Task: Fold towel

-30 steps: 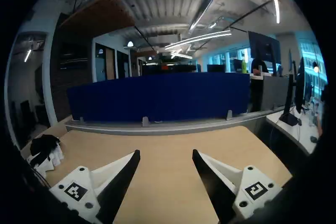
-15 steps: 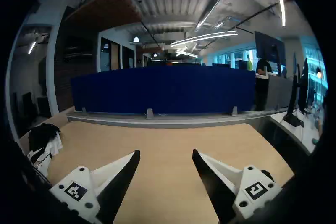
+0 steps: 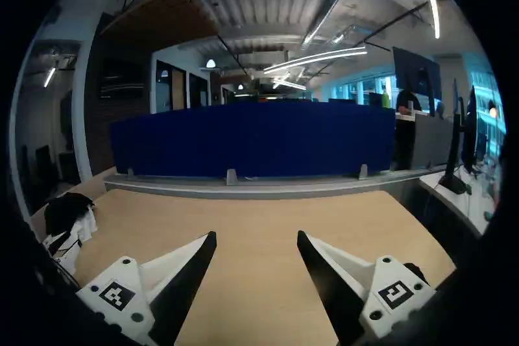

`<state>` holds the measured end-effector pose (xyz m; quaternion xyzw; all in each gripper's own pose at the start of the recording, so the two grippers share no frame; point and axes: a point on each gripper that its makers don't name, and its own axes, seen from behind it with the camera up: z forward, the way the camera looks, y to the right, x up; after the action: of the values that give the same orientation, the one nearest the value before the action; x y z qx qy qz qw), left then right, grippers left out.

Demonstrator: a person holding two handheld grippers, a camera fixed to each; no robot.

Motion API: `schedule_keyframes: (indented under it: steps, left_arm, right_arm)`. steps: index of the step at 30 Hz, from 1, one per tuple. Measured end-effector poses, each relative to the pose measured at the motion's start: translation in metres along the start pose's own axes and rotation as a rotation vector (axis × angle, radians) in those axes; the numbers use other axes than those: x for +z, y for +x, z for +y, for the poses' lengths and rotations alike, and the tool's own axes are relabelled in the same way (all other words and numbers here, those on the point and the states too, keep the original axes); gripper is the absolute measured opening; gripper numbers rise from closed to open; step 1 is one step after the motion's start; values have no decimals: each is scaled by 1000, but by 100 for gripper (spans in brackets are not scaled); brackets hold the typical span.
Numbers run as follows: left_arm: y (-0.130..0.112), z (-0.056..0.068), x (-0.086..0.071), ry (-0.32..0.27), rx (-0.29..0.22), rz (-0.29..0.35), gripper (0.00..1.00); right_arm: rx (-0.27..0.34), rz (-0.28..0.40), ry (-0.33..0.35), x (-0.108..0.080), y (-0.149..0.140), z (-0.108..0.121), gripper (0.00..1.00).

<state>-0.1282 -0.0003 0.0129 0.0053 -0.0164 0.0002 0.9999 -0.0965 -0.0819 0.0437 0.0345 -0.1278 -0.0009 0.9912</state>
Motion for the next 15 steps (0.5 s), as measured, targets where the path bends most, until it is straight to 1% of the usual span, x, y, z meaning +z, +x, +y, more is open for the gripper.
schedule_keyframes:
  steps: [8,15]
  left_arm:
    - [1,1,-1,0,1,-1,93]
    - [0,1,-2,0,1,-1,93]
  right_arm:
    - [2,41,4,-5,13,11,97]
    - [-17,89,-13,-7,26,26,98]
